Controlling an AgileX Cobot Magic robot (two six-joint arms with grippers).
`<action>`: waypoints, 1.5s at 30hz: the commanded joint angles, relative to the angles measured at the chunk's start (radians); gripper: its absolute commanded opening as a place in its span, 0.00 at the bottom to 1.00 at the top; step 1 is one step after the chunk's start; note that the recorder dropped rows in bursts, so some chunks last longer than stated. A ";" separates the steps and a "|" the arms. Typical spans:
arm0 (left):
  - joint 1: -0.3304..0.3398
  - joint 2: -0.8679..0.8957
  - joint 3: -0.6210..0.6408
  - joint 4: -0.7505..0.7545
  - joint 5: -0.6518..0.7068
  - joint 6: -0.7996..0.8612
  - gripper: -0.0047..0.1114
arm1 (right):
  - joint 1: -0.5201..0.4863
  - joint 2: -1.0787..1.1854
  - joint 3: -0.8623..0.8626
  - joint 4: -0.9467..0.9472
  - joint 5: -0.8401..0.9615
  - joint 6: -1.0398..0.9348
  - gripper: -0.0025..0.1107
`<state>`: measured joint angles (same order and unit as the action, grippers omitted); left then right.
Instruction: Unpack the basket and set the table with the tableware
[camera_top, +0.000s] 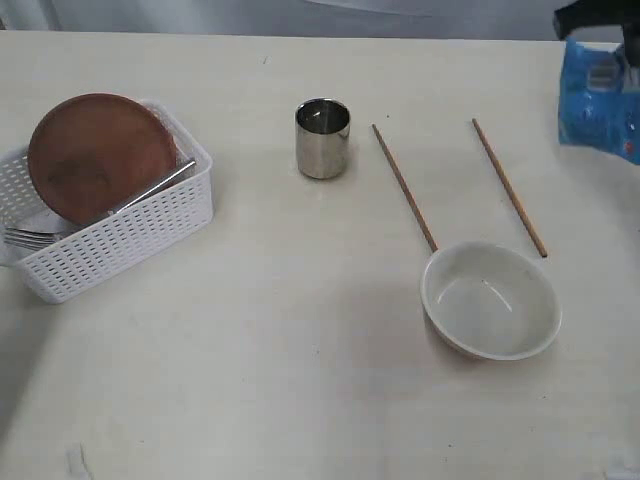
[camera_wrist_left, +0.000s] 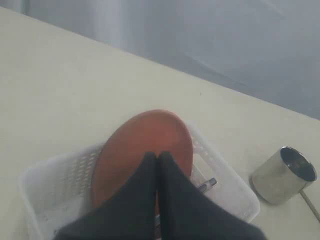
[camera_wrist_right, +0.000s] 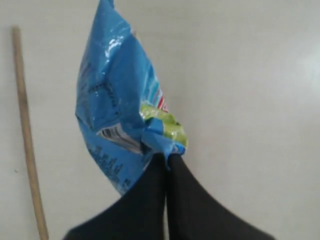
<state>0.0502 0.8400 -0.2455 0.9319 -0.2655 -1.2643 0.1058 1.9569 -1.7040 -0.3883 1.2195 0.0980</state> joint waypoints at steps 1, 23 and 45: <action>-0.003 -0.002 0.006 -0.003 -0.016 0.000 0.04 | -0.046 -0.012 0.108 0.050 -0.057 0.018 0.02; -0.003 0.324 -0.044 -0.023 -0.175 -0.053 0.24 | 0.085 -0.020 -0.099 0.396 0.002 -0.098 0.44; 0.013 0.609 -0.516 0.812 -0.280 -0.868 0.57 | 0.118 -0.020 -0.124 0.692 0.002 -0.212 0.44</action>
<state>0.0502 1.3919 -0.6884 1.6109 -0.4209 -2.0010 0.2224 1.9453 -1.8213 0.2804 1.2157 -0.0941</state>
